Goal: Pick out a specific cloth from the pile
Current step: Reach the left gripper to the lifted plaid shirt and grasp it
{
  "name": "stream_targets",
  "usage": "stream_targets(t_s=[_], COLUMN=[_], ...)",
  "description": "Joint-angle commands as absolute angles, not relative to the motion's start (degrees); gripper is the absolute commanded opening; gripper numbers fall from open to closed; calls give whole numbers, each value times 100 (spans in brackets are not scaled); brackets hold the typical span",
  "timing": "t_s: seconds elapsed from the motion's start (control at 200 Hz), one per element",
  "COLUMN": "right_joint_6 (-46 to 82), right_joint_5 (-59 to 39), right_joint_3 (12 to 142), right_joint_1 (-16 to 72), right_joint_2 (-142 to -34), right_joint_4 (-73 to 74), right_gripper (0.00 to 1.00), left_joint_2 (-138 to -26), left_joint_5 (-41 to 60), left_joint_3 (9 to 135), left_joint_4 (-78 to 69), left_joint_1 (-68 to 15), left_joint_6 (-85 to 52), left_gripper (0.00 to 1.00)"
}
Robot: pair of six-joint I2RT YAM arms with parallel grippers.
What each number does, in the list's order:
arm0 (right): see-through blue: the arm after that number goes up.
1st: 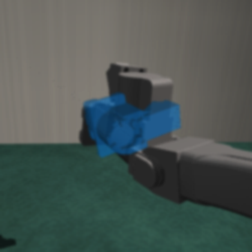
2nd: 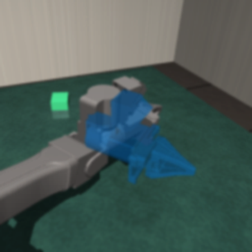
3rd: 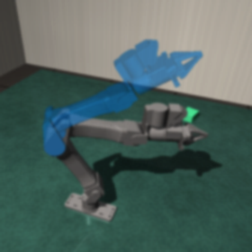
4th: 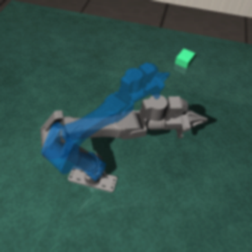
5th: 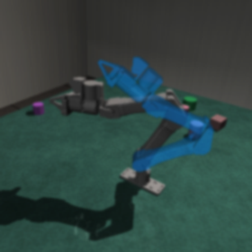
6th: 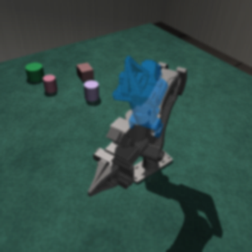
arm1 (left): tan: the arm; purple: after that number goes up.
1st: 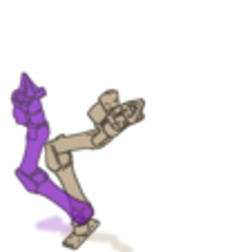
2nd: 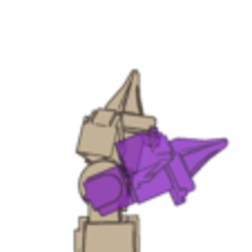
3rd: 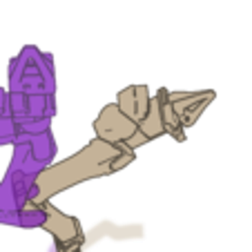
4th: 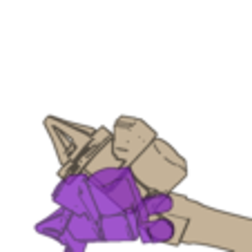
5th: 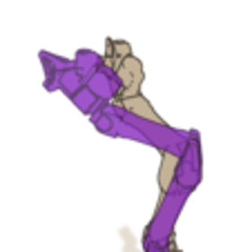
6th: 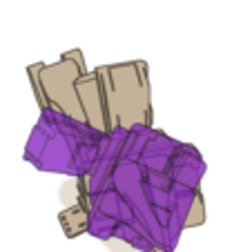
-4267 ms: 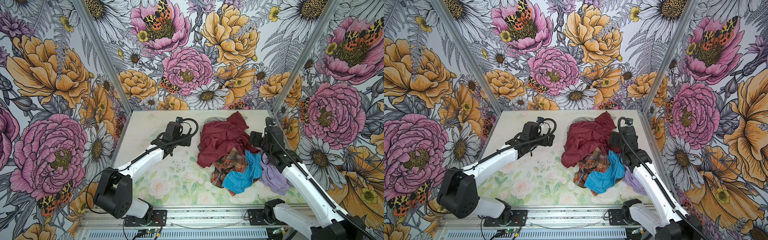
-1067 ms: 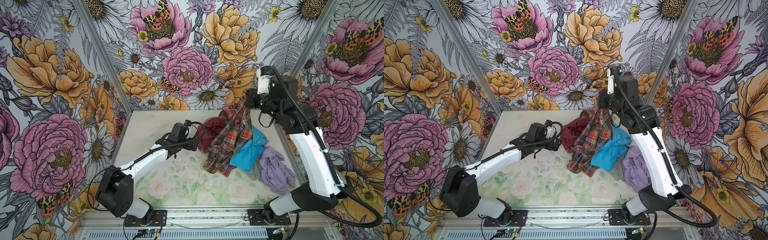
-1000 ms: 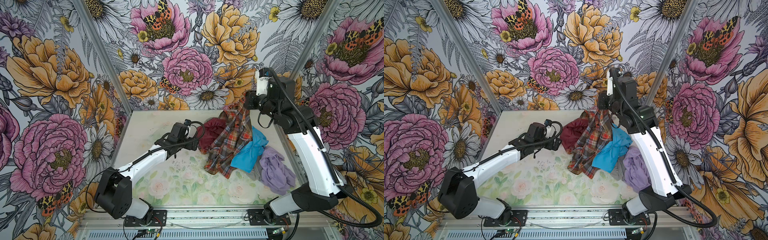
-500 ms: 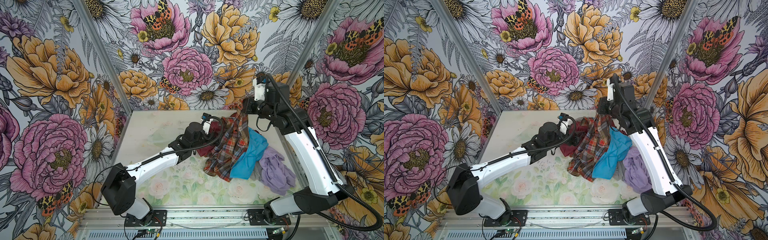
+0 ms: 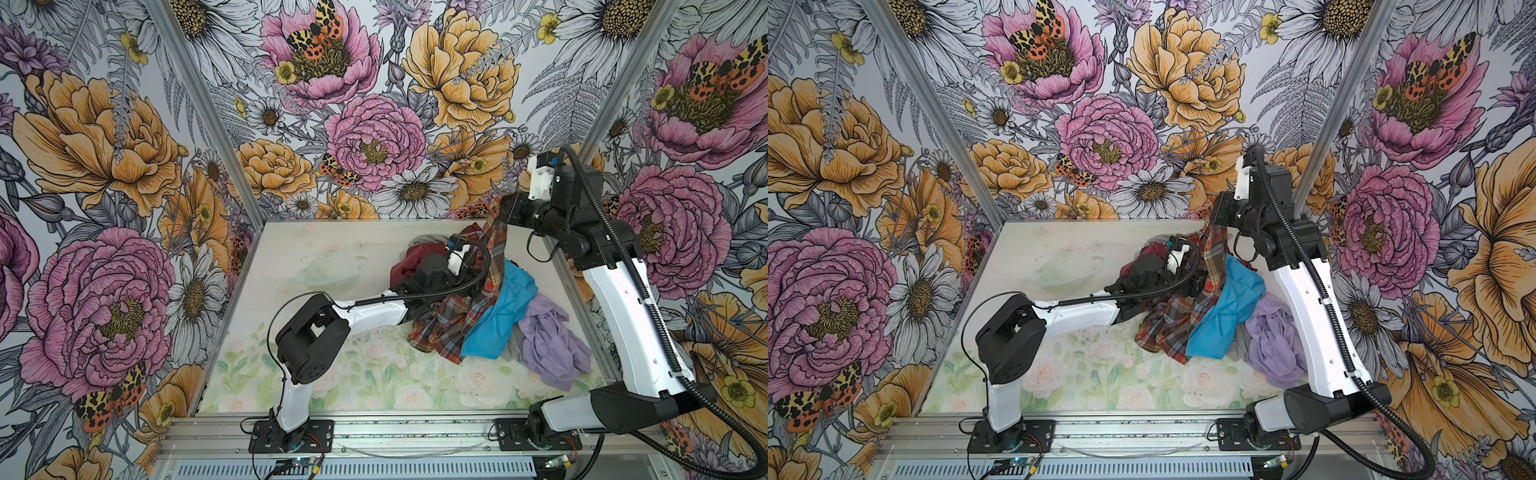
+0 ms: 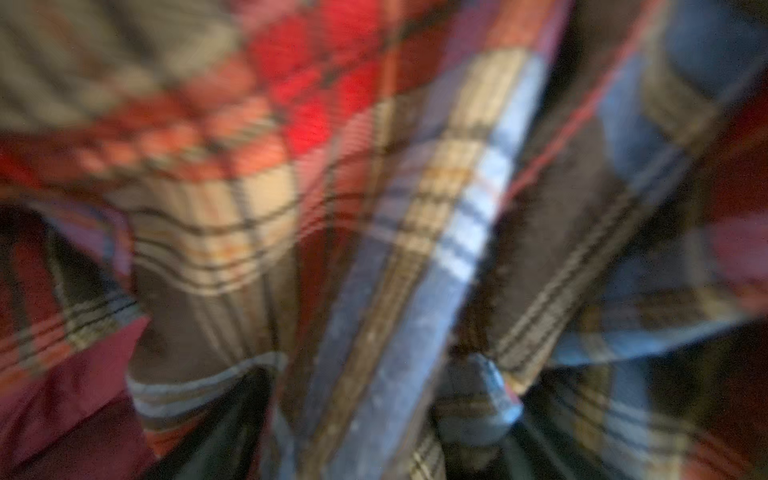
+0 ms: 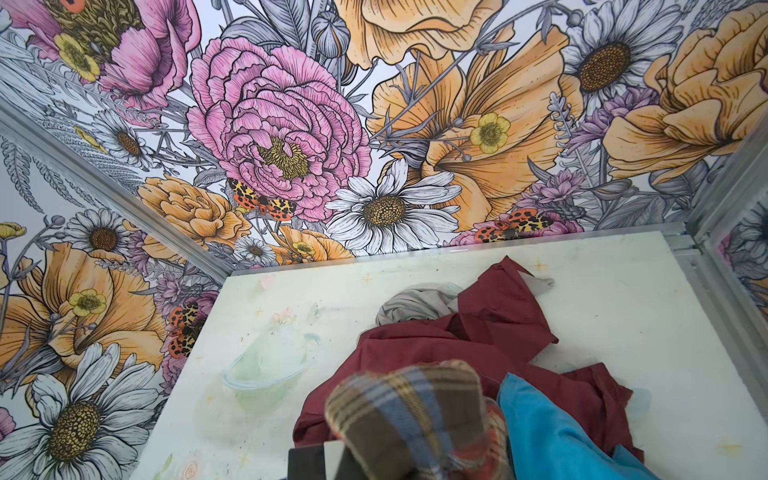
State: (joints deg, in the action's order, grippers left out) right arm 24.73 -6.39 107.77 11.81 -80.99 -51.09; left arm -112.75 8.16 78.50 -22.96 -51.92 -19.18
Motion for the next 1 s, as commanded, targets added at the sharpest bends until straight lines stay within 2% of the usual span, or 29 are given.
stream_targets(t_s=[0.0, 0.045, 0.09, 0.11, 0.325, 0.61, 0.695, 0.75, 0.805, 0.865, 0.946, 0.996], right_joint_6=[2654, 2665, 2668, 2664, 2635, 2768, 2713, 2655, 2598, 2538, 2422, 2386], right_joint_5=[-963, -984, -1042, -1080, -1235, -1302, -1355, -1337, -1312, -1299, -1288, -1262], right_joint_3=[10712, 10663, 10591, 10565, 10015, 8801, 8495, 8334, 8156, 7992, 7803, 7659], right_joint_1=[990, 935, 861, 832, 501, 169, 115, 105, 86, 69, 60, 55], right_joint_2=[-7849, -7849, -7864, -7881, -7919, -7833, -7851, -7849, -7832, -7784, -7654, -7510], right_joint_4=[-4678, -4676, -4669, -4671, -4533, -3953, -3880, -3843, -3795, -3709, -3550, -3379], right_gripper=[0, 0, 0, 0, 0, 0, 21, 42, 55, 66, 76, 78], left_joint_2=[-11520, -11611, -11660, -11669, -11358, -10799, -10702, -10700, -10727, -10778, -10818, -10801], left_joint_5=[1097, 1125, 1082, 1098, 1005, 1088, 1077, 1064, 1063, 1149, 1282, 1367], left_joint_3=[8250, 8428, 8662, 8756, 9265, 9742, 10015, 10292, 10604, 10954, 11270, 11352], left_joint_4=[-2718, -2604, -2323, -2179, -890, -16, 276, 622, 999, 1418, 1832, 1959], left_joint_1=[-5272, -5258, -5252, -5247, -5206, -4999, -4937, -4893, -4821, -4733, -4620, -4551], left_joint_6=[-2070, -2078, -2067, -2038, -1784, -2049, -2205, -2355, -2607, -2890, -3202, -3377], left_gripper=[48, 29, 7, 0, 0, 0, 0, 0, 0, 0, 0, 0])
